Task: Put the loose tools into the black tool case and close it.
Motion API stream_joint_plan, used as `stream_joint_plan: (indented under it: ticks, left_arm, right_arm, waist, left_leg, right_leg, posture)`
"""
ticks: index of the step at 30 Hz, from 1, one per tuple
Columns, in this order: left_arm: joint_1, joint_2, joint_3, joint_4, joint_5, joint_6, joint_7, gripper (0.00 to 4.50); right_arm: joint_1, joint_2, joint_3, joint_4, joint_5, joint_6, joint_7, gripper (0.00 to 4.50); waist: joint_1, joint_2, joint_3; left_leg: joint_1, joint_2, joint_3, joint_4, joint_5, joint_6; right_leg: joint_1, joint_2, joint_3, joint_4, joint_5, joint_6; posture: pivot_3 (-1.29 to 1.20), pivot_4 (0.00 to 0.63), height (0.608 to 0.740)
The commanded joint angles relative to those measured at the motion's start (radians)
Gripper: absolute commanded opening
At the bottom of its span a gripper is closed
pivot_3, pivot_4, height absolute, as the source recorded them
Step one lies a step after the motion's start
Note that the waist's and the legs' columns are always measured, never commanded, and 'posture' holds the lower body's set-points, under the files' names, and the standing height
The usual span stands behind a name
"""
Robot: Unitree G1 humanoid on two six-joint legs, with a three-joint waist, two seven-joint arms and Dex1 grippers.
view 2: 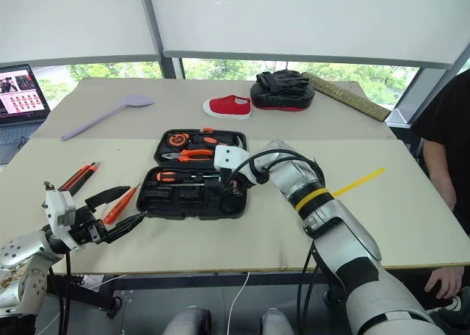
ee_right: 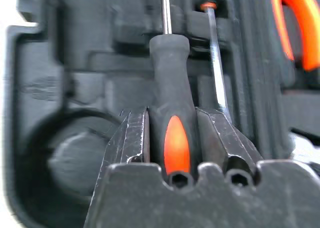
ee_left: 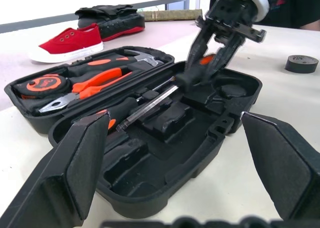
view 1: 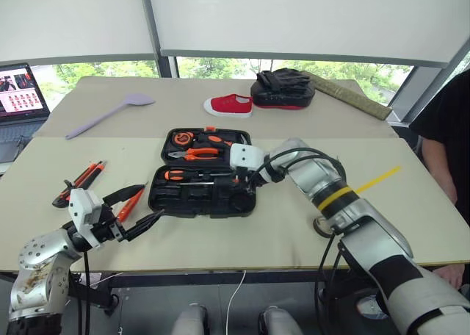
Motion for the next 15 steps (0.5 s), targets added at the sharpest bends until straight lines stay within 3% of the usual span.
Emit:
stream_joint_plan:
  ticks: [1,10,12,15]
  left_arm:
    - [0.014,0.005,0.021,-0.035,-0.005,-0.018,0.013,4.50]
    - [0.024,0.008,0.025,-0.034,-0.004,-0.026,0.022,4.50]
    - [0.026,0.008,0.025,-0.035,-0.003,-0.028,0.023,4.50]
    - [0.027,0.008,0.023,-0.037,-0.002,-0.027,0.026,4.50]
  right_arm:
    - [-0.052,0.034,-0.035,0.088,-0.020,-0.046,-0.024,1.03]
    - [-0.103,0.089,-0.070,0.236,-0.043,-0.139,-0.052,1.03]
    - [-0.103,0.088,-0.079,0.227,-0.039,-0.176,-0.025,2.04]
    - [-0.100,0.049,-0.134,0.166,0.022,-0.232,0.070,2.42]
  waist:
    - [-0.002,0.000,0.000]
    - [-0.004,0.000,0.000]
    - [-0.005,0.000,0.000]
    - [-0.004,0.000,0.000]
  left_leg:
    - [0.000,0.000,0.000,0.000,0.000,0.000]
    - [0.000,0.000,0.000,0.000,0.000,0.000]
    - [0.000,0.001,0.000,0.000,0.000,0.000]
    - [0.000,0.001,0.000,-0.001,0.000,-0.001]
  right_leg:
    - [0.000,0.000,0.000,0.000,0.000,0.000]
    - [0.000,0.000,0.000,0.000,0.000,0.000]
    - [0.000,0.000,0.000,0.000,0.000,-0.001]
    - [0.000,0.000,0.000,0.000,0.000,-0.001]
  posture:
    - [0.00,0.150,0.740]
    - [0.00,0.150,0.740]
    - [0.00,0.150,0.740]
    - [0.00,0.150,0.740]
